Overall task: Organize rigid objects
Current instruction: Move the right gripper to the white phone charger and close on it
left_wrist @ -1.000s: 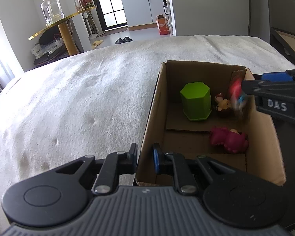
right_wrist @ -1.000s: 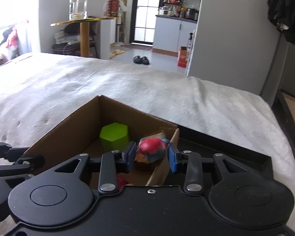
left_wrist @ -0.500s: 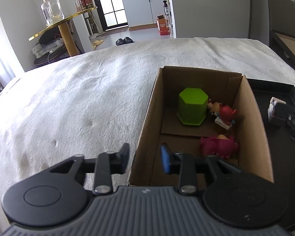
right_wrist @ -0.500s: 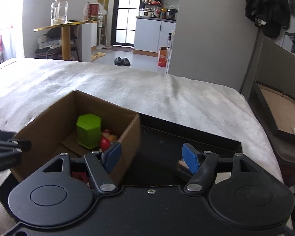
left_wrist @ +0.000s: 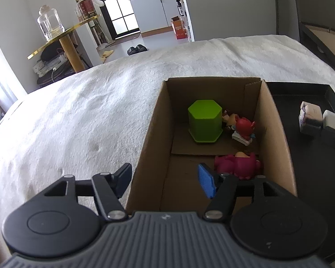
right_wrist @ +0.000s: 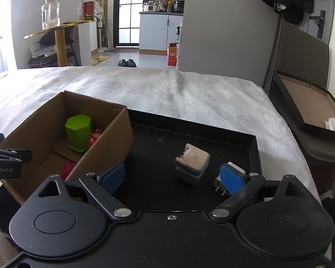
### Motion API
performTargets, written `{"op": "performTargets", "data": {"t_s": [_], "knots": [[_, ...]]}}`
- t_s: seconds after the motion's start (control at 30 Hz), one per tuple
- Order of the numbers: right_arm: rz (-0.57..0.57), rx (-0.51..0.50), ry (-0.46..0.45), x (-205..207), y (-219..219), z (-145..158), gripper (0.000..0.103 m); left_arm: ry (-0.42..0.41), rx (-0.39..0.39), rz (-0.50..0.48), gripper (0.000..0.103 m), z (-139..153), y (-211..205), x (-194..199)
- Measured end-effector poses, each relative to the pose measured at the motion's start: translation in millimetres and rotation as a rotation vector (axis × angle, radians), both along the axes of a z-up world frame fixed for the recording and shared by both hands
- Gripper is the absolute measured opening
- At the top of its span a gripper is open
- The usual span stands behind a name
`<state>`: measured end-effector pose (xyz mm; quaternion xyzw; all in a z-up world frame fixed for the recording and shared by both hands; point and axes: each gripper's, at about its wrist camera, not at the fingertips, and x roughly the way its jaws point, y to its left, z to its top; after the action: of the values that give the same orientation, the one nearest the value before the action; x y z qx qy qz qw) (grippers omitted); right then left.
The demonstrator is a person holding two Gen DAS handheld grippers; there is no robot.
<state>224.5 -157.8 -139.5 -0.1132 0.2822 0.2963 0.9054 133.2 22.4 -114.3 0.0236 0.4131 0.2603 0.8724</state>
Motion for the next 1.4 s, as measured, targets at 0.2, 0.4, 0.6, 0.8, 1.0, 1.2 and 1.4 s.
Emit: {"op": "performTargets", "data": {"t_s": [0.2,0.4,0.6,0.8,1.0,1.2,1.4], "knots": [[-0.024,0.002,0.027,8,-14,-8,0.093,0.023,0.029,0.008,0.067,-1,-6,7],[-0.056,0.01,0.057,17,-29,-16,0.093,0.029,0.064,-0.003,0.069,1,-17,13],[-0.078,0.006,0.081,27,-42,-28,0.093,0.05,0.079,-0.032,0.07,-2,-27,20],[-0.096,0.02,0.108,44,-47,-38,0.087,0.07,0.093,-0.032,0.07,-4,-32,25],[-0.129,0.027,0.143,67,-47,-51,0.05,0.083,0.114,-0.022,0.07,-5,-33,27],[-0.168,0.028,0.192,82,-46,-63,0.045,0.094,0.129,-0.021,0.07,-6,-35,30],[-0.178,0.016,0.207,89,-40,-73,0.041,0.103,0.139,-0.024,0.07,-7,-37,32]]}}
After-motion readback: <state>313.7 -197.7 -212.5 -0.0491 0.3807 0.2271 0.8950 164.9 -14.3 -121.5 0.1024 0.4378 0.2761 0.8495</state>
